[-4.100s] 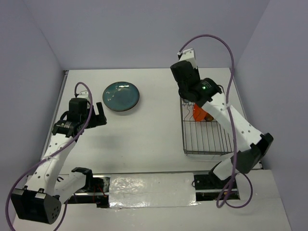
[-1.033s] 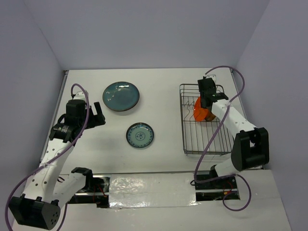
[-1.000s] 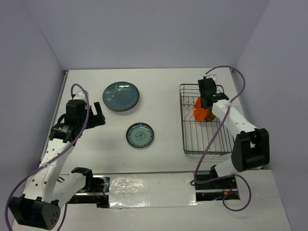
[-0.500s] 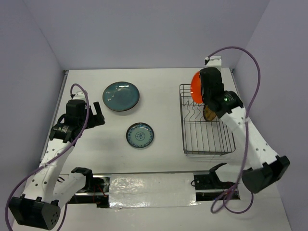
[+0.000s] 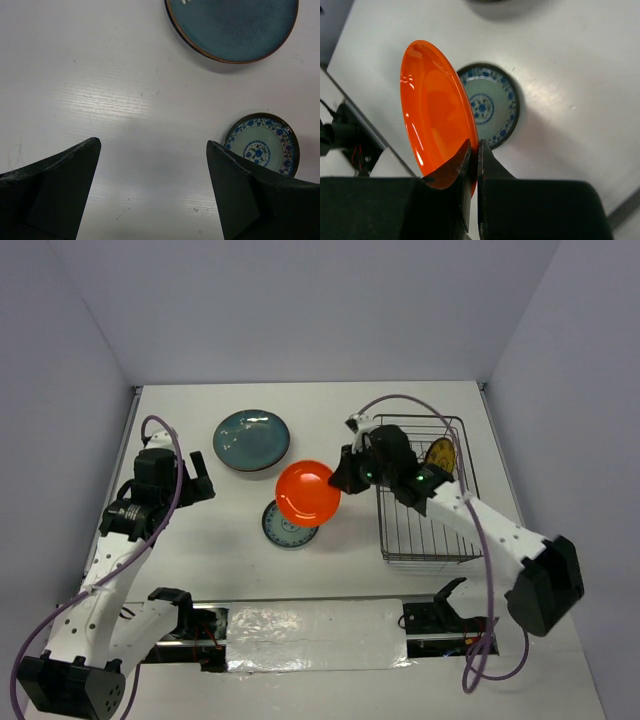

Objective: Unload the plates from the dish rack

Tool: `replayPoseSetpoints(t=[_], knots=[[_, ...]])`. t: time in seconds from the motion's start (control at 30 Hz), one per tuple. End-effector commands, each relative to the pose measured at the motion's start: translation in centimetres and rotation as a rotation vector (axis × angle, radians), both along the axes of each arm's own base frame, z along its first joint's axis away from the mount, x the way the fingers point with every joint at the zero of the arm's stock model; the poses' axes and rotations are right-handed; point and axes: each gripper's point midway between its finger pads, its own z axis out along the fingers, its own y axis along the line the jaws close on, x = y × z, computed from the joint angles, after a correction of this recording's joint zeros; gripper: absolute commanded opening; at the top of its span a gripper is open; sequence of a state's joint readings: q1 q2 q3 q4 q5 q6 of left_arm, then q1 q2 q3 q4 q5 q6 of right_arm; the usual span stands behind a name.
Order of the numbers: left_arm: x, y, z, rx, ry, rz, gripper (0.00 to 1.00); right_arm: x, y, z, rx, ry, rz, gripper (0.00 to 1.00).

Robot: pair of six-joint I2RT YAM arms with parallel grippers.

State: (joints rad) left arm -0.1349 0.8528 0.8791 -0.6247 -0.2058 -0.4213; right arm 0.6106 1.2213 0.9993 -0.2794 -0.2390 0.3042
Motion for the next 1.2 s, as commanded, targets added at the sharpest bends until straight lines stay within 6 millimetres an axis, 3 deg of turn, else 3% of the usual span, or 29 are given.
replayPoseSetpoints(t=[0.0, 0.1, 0.13, 0.23, 0.43, 0.77, 0.9, 1.03, 1.13, 1.17], knots=[[0.5, 0.1, 1.7, 0.004, -0.053, 0.008, 0.99, -1.0, 4.5, 0.2, 0.163, 0.029, 0.146, 0.00], [0.5, 0.0, 1.8, 0.000, -0.057, 0.002, 1.00, -1.0, 5.7, -2.3, 0.153, 0.083, 0.159, 0.01], [0.5, 0.0, 1.7, 0.000, -0.055, 0.001, 0.99, -1.0, 6.2, -4.1, 0.126, 0.121, 0.163, 0.02], [0.5, 0.0, 1.6, 0.001, -0.051, 0.002, 1.00, -0.9, 6.8, -7.1, 0.084, 0.183, 0.165, 0.04], [0.5, -0.1, 1.6, -0.001, -0.050, -0.004, 1.00, 0.2, 7.8, -9.6, 0.063, 0.223, 0.160, 0.09], [0.6, -0.2, 1.6, -0.003, -0.051, -0.012, 1.00, 2.2, 7.7, -10.6, -0.010, 0.208, 0.110, 0.12], [0.6, -0.3, 1.7, -0.007, -0.055, -0.015, 1.00, 2.6, 7.2, -11.0, -0.043, 0.204, 0.083, 0.29], [0.6, -0.3, 1.7, -0.005, -0.055, -0.016, 1.00, 2.7, 6.7, -10.8, -0.066, 0.196, 0.067, 0.34], [0.6, -0.3, 1.7, -0.005, -0.055, -0.016, 1.00, 2.6, 6.1, -9.9, -0.077, 0.181, 0.055, 0.56], [0.5, -0.3, 1.6, -0.006, -0.054, -0.017, 1.00, 2.9, 5.7, -9.5, -0.086, 0.167, 0.033, 0.59]])
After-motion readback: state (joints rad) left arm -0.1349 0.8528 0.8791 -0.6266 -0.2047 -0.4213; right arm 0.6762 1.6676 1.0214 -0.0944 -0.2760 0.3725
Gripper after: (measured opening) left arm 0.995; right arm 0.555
